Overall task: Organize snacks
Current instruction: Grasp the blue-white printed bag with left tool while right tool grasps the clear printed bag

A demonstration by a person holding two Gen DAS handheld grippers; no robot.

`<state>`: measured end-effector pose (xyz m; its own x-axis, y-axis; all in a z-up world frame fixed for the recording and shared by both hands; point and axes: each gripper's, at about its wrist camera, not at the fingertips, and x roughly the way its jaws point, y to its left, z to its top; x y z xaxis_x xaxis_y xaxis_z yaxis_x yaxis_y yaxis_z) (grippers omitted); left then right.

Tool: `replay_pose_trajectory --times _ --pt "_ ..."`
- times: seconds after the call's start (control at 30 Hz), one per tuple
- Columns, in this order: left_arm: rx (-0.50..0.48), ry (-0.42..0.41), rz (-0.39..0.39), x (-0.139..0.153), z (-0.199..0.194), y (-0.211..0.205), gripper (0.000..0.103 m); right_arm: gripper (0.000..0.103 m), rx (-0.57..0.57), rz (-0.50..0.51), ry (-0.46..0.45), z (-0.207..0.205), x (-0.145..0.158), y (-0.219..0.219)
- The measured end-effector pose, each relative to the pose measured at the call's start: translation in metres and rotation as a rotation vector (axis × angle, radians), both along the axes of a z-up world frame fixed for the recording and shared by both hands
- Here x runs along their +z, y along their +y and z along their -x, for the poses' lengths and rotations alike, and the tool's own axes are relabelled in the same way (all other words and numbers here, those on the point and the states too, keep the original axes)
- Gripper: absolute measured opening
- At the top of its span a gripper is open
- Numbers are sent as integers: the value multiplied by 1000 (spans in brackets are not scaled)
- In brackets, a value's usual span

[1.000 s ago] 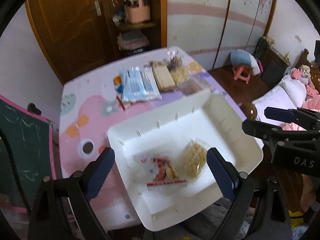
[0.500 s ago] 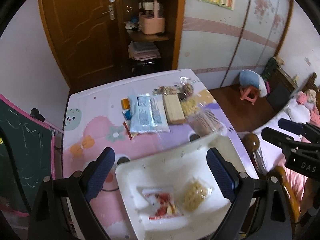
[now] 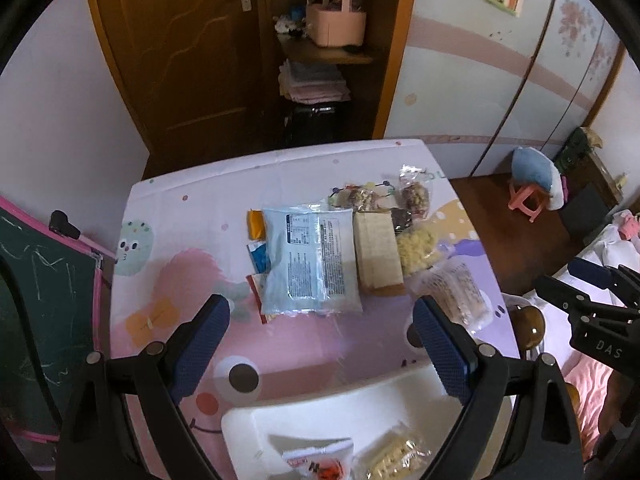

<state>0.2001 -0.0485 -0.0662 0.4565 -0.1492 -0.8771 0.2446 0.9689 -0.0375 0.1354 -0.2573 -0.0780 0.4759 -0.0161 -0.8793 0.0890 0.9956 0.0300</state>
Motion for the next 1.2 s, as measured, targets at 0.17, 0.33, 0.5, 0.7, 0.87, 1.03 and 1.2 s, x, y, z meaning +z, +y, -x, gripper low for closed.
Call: replay_pose_trajectory --times 0.17,0.33,0.5,0.7,0.87,1.03,1.2 --pt "-2 36 -23 -28 -27 -7 92 67 18 -10 52 -27 -25 -7" --pt "-13 79 -29 -56 -51 -13 92 67 31 -55 121 -50 -58 -13" --pt "-29 120 -9 -84 -68 -13 92 67 18 -102 206 -69 -93 -19" --pt "-33 180 47 -114 -89 -8 92 73 61 -52 245 -77 -124 -12" --pt "-20 232 57 -138 -108 -6 92 87 93 -45 267 -80 -139 -9" --pt "-7 262 21 -162 -123 -6 92 89 124 -34 308 -87 -154 -5" --pt "-9 303 0 -185 -130 -10 92 90 137 -23 364 -95 -169 -2"
